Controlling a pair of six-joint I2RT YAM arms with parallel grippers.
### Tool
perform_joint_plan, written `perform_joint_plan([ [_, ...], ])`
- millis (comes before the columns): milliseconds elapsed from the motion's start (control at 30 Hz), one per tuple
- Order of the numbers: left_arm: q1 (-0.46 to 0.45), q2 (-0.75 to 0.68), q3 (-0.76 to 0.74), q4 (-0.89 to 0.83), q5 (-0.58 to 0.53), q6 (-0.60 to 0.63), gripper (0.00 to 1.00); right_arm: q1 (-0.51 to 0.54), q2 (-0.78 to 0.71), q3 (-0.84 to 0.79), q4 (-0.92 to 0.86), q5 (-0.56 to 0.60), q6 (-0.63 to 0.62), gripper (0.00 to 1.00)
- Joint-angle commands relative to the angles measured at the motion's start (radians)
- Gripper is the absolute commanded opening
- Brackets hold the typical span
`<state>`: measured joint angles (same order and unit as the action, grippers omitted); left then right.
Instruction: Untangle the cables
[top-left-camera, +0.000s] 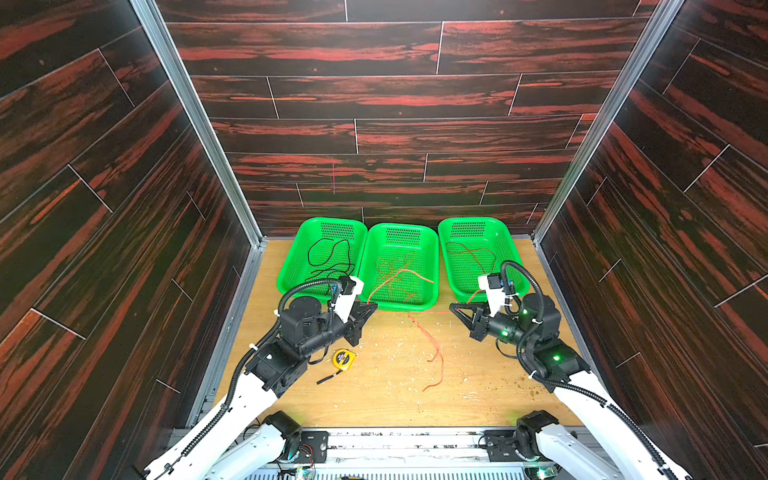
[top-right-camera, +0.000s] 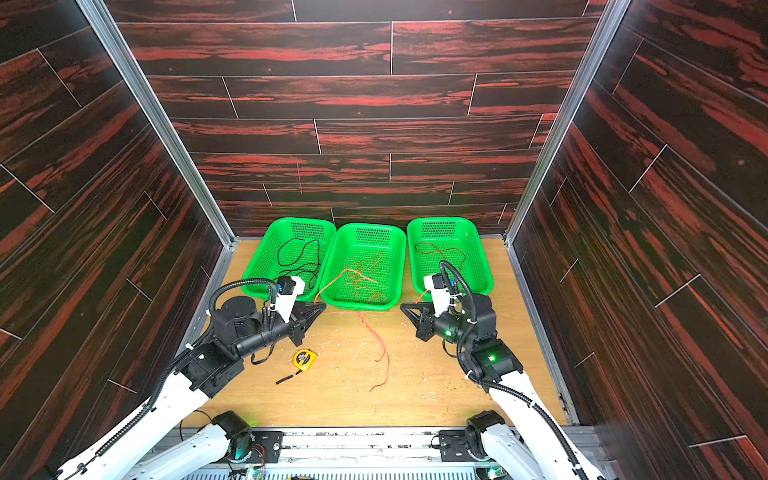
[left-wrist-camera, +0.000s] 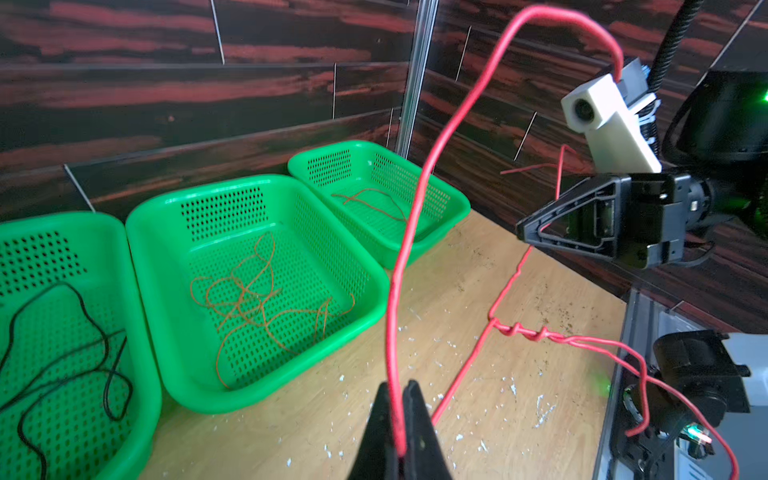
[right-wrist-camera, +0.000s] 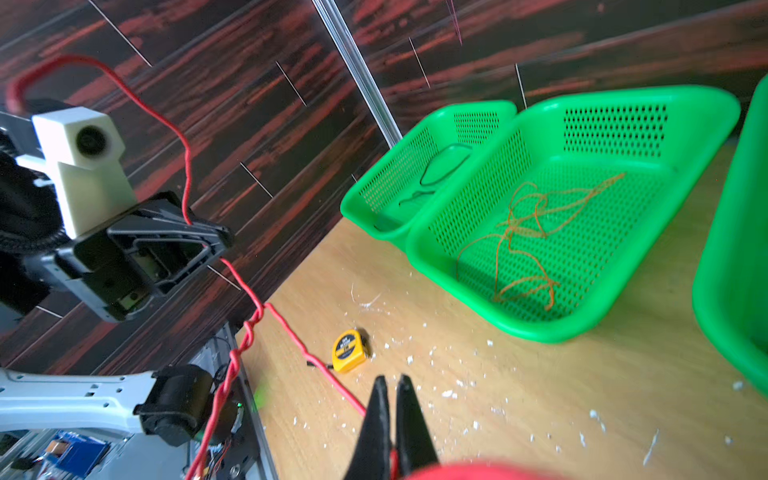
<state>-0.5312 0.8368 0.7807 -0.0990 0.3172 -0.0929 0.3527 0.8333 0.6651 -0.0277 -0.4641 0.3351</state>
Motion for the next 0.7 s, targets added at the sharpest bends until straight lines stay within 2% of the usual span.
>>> perform_joint_plan([
  [0,0.161,-0.097,0.002,-0.068,-0.312,0.007,0.00,-0.172,0.008,-0.020,-0.140,0.391,-0.068,0.00],
  [100,0.160,-0.041,-0.008,0.022,-0.171,-0.031,0.00,-0.118,0.053,0.003,-0.091,0.304,-0.065,0.00],
  [200,0.149,0.038,0.006,0.105,-0.037,-0.085,0.00,0.018,0.121,0.041,-0.058,0.372,-0.093,0.00],
  [300,0.093,0.085,0.024,0.148,-0.003,-0.081,0.00,0.094,0.216,0.106,-0.078,0.442,-0.091,0.00],
  [467,-0.004,0.131,0.048,0.141,0.022,-0.035,0.00,0.132,0.293,0.148,-0.006,0.419,-0.059,0.00],
  [667,-0.046,0.157,0.048,0.165,0.094,-0.009,0.00,0.136,0.411,0.200,0.043,0.389,0.001,0.00],
])
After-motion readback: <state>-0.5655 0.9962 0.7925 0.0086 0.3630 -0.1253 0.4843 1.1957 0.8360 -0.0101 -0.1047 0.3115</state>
